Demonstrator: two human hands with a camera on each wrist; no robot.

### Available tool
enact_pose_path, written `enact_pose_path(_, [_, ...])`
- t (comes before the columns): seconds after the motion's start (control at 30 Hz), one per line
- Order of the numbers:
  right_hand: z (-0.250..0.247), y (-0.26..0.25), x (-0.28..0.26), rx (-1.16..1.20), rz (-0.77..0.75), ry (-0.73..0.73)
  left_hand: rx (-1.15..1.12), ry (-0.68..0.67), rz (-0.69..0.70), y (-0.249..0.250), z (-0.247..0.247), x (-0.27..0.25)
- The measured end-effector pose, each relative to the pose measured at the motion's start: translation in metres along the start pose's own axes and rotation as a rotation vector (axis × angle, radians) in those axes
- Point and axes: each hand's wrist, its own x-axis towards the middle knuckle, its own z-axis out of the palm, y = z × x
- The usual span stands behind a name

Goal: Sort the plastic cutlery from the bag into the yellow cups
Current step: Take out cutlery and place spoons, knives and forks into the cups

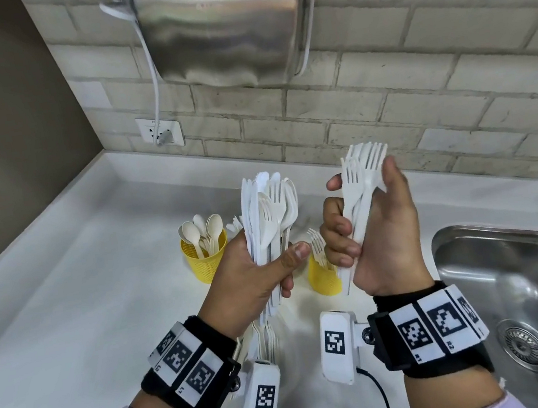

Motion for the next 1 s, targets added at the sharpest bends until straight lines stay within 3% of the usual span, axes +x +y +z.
enact_pose_path(0.3, [-0.009,0.012,0.005,0.112,0.068,-0.131,0.0,0.007,-0.005,0.0,-0.002,0.0])
enact_pose_path(0.77, [-0.01,0.025,0.012,0.114,0.062,0.008,-0.001,-0.007,-0.001,0.0,-0.001,-0.001])
enact_pose_path(1.0, [-0.01,0.028,0.013,0.219,0.166,-0.065,-0.018,-0.015,-0.014,-0.004,-0.001,0.0])
